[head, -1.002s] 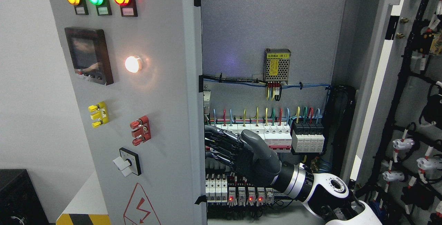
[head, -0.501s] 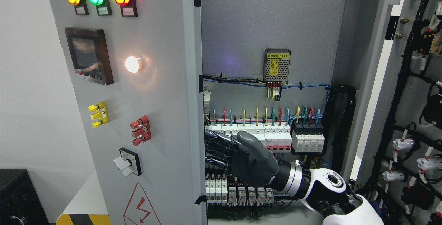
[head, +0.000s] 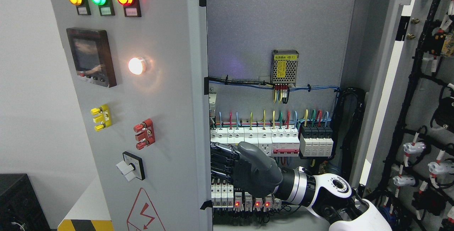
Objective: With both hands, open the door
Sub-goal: 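Push the lamp door outward with the right hand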
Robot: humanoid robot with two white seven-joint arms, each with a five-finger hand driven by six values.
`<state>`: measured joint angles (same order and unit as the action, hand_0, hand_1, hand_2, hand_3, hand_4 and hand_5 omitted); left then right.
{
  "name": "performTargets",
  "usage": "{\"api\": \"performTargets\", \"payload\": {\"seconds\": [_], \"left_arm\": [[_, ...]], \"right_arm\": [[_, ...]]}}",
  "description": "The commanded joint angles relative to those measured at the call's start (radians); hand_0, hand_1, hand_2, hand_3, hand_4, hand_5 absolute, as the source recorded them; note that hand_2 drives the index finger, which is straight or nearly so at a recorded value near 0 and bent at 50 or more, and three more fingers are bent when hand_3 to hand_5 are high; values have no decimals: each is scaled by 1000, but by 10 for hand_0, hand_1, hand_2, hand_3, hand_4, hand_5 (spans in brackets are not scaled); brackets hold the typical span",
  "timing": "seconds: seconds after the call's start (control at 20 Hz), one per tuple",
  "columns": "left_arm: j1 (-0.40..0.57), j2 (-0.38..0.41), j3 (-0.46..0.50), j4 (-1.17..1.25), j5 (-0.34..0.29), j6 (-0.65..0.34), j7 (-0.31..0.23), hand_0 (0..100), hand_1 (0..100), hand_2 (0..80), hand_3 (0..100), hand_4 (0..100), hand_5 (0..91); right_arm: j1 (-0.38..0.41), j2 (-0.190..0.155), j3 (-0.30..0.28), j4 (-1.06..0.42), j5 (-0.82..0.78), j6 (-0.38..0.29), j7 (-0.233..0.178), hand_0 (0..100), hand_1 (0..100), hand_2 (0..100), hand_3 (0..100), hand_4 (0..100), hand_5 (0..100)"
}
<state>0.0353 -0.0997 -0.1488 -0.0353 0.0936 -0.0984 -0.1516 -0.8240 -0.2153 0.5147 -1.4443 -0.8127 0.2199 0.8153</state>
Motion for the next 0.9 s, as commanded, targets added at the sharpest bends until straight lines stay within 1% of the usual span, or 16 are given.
{"api": "performTargets", "payload": {"seconds": [0.0, 0.2, 0.4, 0.55, 0.75, 0.85], "left_arm": [[0, 0, 0, 0, 0, 0, 0, 120, 556, 0, 0, 0, 0], [0, 0, 0, 0, 0, 0, 0, 120, 556, 0, 0, 0, 0], [0, 0, 0, 0, 0, 0, 0, 120, 556, 0, 0, 0, 0], [0, 0, 0, 0, 0, 0, 0, 120, 556, 0, 0, 0, 0], [0, 0, 0, 0, 0, 0, 0, 120, 556, 0, 0, 0, 0], [0, 0, 0, 0, 0, 0, 0, 120, 556, 0, 0, 0, 0]], "right_arm": [[-1, -6, 42, 1, -2, -1, 38, 102, 129, 0, 0, 0, 0], [-1, -6, 51, -1, -2, 1, 42, 102, 128, 0, 0, 0, 0], [-4, -6, 67, -7, -2, 1, 59, 102, 128, 0, 0, 0, 0], [-4, -7, 84, -8, -2, 1, 61, 102, 128, 0, 0, 0, 0], [-4, -6, 87, -14, -2, 1, 62, 102, 128, 0, 0, 0, 0], [-4, -6, 94, -18, -2, 1, 88, 102, 128, 0, 0, 0, 0]]}}
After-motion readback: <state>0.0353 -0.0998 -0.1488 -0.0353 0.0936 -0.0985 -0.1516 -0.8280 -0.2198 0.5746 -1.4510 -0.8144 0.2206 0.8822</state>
